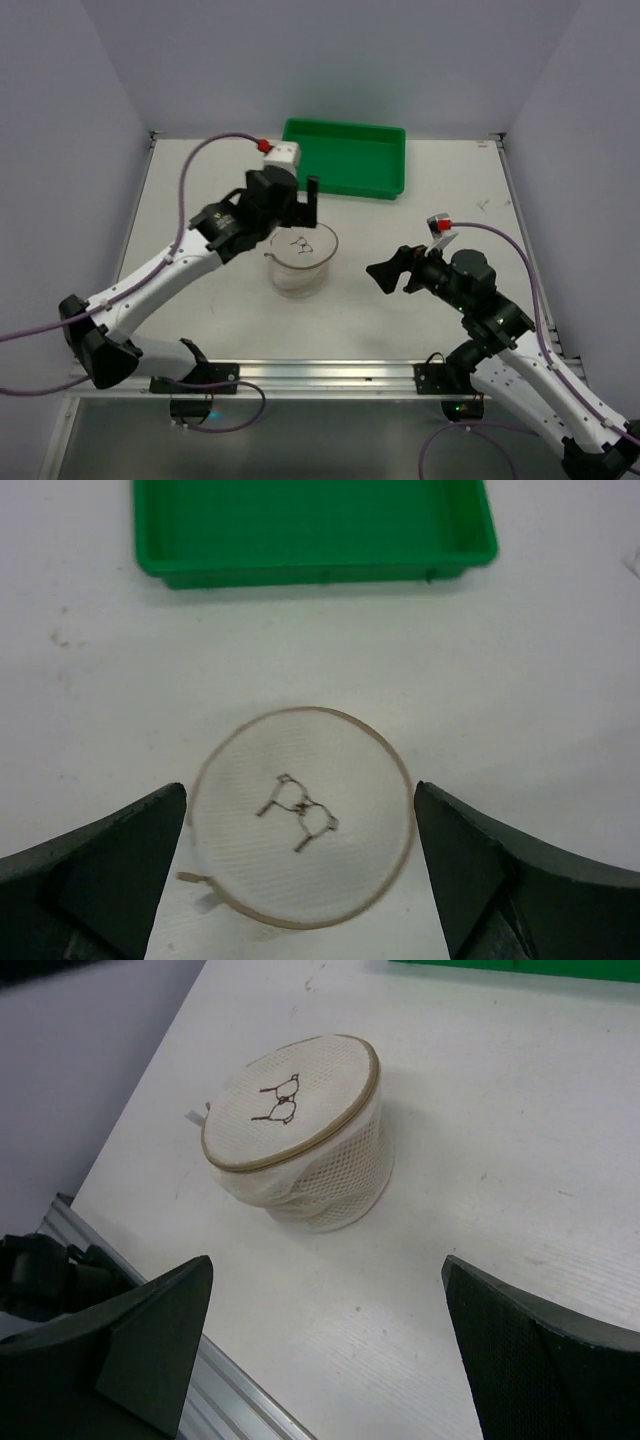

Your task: Unzip the laundry bag and remove the bra

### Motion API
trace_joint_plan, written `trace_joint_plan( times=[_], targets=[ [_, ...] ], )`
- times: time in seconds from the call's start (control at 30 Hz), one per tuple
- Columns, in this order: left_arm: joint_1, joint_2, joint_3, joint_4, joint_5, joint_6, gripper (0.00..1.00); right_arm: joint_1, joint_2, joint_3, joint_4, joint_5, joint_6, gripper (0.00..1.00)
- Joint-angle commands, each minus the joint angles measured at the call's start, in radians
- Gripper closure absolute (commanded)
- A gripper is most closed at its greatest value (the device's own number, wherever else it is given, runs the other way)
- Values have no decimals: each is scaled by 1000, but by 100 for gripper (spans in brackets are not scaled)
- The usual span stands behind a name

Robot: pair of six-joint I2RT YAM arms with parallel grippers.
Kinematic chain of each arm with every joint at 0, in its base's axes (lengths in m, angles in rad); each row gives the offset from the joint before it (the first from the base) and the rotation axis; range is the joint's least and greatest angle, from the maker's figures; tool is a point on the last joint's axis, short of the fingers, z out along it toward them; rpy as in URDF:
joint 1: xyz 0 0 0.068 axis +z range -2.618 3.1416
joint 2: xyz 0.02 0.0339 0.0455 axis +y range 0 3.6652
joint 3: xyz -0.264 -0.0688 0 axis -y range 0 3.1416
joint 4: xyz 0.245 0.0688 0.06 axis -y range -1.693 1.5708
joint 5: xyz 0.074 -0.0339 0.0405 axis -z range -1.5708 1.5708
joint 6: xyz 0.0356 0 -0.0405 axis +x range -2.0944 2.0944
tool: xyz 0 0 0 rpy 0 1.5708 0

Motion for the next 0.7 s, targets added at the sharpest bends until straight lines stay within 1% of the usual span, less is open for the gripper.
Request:
trace_joint_plan(
  times=[0.0,0.03,0.07,0.1,0.13,0.17,0.2,0.23,0.27,0.3,0.37,0.4,0.47,0.57,0.67],
  targets=[
    [243,-112,-115,117,332,64,0,2,64,50,68,-86,-37,1],
    [338,-118,-132,131,379,67,0,2,75,56,74,-117,-41,1],
    [378,-120,-164,134,422,68,0,2,85,59,81,-128,-41,1],
    [418,-120,-184,146,530,82,0,3,102,64,84,-134,-43,1],
    [496,-119,-205,180,583,81,0,3,109,67,91,-152,-46,1],
    [532,-116,-231,200,624,76,0,3,115,67,100,-160,-49,1],
    [567,-109,-282,226,719,73,1,3,119,67,101,-162,-49,1],
    [622,-102,-302,264,764,73,3,3,130,67,104,-165,-54,1],
    [641,-74,-331,277,798,67,5,5,136,68,106,-169,-57,1],
    [656,-59,-342,289,863,65,8,5,142,70,108,-171,-58,1],
    [676,1,-370,337,928,67,9,5,156,73,111,-179,-60,1],
    [682,22,-374,343,974,68,11,3,161,73,114,-180,-57,1],
    [696,79,-390,369,1011,70,15,5,165,72,126,-186,-57,1],
    [709,128,-402,406,1081,59,31,5,165,65,137,-188,-49,1],
    [710,161,-414,444,1169,41,38,6,168,59,143,-188,-48,1]
  ],
)
